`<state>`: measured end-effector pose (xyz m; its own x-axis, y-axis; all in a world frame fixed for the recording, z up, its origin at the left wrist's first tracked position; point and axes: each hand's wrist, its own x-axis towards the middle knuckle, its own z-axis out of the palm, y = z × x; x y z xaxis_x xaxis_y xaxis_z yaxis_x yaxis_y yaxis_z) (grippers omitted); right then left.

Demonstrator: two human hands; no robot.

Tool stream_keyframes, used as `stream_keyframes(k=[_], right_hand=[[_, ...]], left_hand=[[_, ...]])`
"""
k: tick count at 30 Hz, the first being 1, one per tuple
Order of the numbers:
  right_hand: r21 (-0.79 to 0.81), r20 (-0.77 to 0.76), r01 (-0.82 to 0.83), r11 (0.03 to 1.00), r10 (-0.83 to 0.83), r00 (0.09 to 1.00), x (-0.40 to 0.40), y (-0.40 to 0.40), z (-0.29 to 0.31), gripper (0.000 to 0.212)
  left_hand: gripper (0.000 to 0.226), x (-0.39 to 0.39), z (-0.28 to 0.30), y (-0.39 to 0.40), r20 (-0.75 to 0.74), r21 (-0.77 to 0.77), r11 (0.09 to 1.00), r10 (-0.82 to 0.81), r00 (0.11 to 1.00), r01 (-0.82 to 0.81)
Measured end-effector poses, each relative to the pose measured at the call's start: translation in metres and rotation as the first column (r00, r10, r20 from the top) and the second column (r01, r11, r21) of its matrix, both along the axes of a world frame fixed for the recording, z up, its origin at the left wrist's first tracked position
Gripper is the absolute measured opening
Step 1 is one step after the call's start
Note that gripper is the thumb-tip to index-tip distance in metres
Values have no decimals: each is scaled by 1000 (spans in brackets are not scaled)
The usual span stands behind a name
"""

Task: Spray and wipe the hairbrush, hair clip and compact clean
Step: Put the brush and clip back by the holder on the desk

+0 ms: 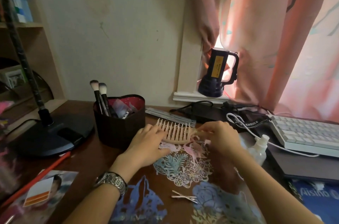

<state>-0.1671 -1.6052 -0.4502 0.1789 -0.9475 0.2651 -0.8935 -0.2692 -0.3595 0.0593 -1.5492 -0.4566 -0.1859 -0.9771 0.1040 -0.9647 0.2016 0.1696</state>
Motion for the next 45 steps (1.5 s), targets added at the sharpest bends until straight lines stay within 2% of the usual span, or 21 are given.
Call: stream_keyframes(k=[6, 10, 16, 23, 27, 30, 35, 40, 45], right_hand=[[0, 72, 10, 1000, -10, 997, 3, -9, -16, 13], [0, 134, 7, 1000, -7, 991, 1, -10, -22, 11], [34, 147, -2, 999, -3, 989, 3, -4, -23, 8], [107, 156, -41, 993, 24, 988, 3, 3, -19, 23], [60, 216, -110, 992, 94, 972, 5, 16, 7, 33], [-12, 187, -185, 983, 184, 965, 8, 36, 33, 40], [-67, 133, -272, 960, 279, 951, 9, 78, 50, 32], [30, 32, -315, 949, 314, 949, 6, 117, 23, 25], [148, -10, -316, 937, 321, 947, 13, 137, -1, 23]], left_hand=[[67, 0, -4, -3, -40, -31, 999, 6, 999, -8], [67, 1, -4, 0, -51, -18, 1000, 0, 999, -1], [71, -2, -3, 3, -36, 29, 1000, 7, 999, -6], [73, -6, 2, 8, -32, 77, 997, 9, 999, -7], [70, -3, 18, 16, -64, 54, 999, 4, 998, -1], [64, 0, 32, 31, -103, -9, 1000, -17, 995, 16], [48, -2, 41, 71, -163, -73, 996, -61, 985, 50], [40, -10, 25, 109, -165, -13, 995, -97, 982, 97], [44, -13, 1, 118, -142, 6, 997, -71, 987, 72]])
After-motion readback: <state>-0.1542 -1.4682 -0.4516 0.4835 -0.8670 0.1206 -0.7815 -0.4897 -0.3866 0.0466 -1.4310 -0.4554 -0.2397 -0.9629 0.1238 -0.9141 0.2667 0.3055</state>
